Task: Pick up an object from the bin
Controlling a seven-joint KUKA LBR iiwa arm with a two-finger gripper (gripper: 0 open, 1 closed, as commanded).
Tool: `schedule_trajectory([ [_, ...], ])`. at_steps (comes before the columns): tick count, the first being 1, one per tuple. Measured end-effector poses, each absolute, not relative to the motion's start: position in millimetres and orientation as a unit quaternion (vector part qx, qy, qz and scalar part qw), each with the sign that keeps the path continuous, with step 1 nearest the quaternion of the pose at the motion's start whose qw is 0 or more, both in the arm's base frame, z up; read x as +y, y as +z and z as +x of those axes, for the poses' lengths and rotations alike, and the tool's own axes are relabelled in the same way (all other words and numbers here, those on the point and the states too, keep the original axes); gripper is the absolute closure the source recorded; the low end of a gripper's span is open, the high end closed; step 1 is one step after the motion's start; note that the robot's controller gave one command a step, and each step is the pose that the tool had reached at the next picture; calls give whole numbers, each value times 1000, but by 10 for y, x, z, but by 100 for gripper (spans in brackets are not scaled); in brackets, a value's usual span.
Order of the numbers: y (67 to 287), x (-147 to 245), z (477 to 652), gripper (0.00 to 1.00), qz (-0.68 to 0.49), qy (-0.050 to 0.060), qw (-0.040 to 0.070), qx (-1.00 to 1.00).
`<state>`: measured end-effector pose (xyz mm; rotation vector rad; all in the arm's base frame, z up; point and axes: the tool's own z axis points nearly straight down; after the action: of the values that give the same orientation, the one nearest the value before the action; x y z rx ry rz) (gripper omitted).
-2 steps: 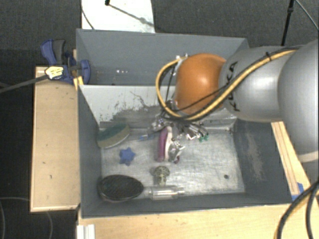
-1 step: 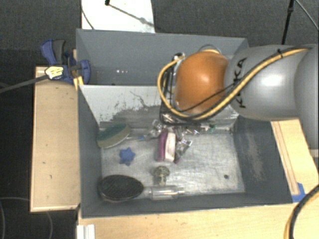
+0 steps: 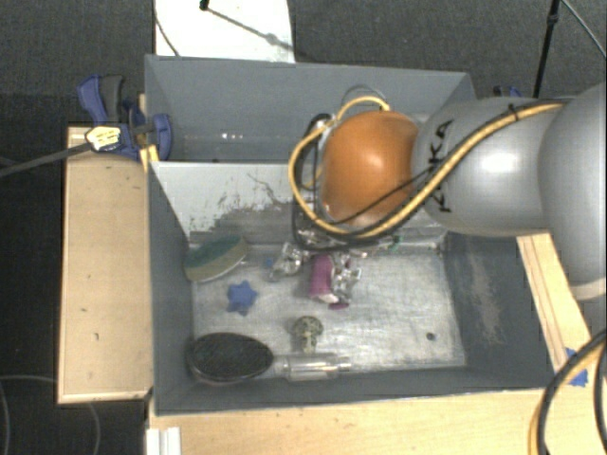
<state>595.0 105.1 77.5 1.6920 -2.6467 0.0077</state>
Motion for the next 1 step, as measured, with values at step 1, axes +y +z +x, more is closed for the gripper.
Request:
schedule_trajectory([
  [1,772,985,5938,0,638,0,-3,-770],
])
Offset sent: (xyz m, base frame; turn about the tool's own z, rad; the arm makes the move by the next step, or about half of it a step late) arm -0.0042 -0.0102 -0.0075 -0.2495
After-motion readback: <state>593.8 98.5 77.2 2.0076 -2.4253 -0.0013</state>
